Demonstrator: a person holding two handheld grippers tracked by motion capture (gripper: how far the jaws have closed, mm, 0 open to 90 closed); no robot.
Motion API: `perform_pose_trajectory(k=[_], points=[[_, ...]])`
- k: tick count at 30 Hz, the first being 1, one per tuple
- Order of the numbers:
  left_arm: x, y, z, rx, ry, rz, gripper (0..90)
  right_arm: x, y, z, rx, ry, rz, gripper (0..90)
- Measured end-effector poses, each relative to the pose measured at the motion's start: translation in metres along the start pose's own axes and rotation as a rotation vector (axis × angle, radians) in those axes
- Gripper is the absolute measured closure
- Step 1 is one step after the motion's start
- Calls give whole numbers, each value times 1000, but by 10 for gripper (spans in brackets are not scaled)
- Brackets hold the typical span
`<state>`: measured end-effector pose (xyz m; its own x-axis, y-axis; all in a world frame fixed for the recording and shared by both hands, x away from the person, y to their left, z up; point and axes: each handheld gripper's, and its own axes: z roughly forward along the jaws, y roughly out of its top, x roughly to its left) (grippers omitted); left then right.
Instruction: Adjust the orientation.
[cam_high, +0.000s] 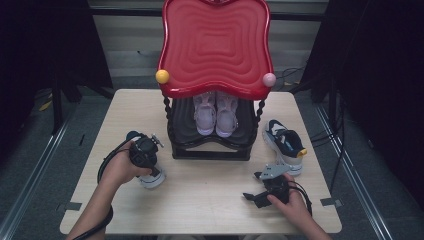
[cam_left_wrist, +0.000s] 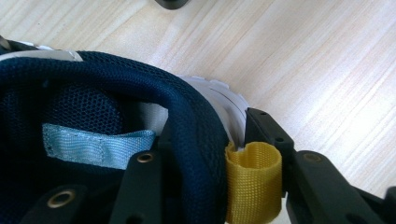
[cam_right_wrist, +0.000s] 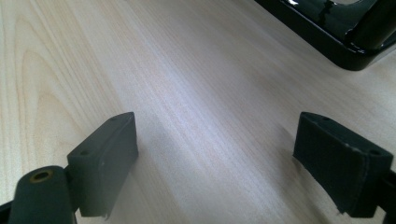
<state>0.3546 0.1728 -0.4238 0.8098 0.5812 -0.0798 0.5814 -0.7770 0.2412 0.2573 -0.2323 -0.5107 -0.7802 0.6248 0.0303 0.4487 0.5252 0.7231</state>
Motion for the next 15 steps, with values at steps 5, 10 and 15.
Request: perform_pose_trajectory(k=[5,10,15], points=[[-1,-1,0,32,0,23,699,0,0,0,0,0,0,130],[-2,-2,0,31,-1,21,714,0,0,0,0,0,0,130],[-3,-1,0,26,-10,30,721,0,0,0,0,0,0,129]])
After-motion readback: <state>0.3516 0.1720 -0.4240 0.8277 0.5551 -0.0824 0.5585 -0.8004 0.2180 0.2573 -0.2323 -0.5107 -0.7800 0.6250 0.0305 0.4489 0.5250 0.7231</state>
